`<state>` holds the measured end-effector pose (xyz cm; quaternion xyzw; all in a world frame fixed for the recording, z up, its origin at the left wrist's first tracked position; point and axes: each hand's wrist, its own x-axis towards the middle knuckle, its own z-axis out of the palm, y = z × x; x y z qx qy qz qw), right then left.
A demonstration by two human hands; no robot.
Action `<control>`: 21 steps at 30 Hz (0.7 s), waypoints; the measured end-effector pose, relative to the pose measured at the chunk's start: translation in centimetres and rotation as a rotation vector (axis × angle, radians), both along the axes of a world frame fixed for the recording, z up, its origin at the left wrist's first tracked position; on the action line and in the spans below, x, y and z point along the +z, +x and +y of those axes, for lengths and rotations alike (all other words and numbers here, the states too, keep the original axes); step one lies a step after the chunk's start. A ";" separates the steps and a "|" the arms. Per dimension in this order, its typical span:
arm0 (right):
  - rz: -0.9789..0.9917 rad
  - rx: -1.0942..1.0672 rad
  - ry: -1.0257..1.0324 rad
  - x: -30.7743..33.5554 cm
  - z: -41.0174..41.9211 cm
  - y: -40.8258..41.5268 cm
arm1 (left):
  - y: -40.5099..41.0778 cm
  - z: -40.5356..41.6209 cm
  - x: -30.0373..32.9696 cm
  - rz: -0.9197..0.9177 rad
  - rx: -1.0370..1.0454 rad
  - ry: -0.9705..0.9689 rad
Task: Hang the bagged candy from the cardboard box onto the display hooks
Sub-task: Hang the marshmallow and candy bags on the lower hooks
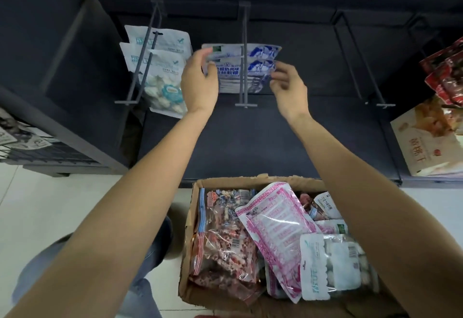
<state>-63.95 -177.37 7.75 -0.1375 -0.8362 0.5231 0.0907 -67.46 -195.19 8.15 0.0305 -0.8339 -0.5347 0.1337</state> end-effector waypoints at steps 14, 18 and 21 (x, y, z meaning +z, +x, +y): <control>-0.820 0.328 0.603 -14.7 4.1 25.4 | 22.1 -2.0 -13.4 -0.737 -0.637 -0.637; -0.908 0.410 0.636 -17.5 4.2 27.8 | 23.7 1.2 -14.3 -1.066 -0.467 -0.403; -0.848 0.414 0.594 -17.4 4.0 27.7 | 23.8 3.1 -14.4 -1.132 -0.257 -0.117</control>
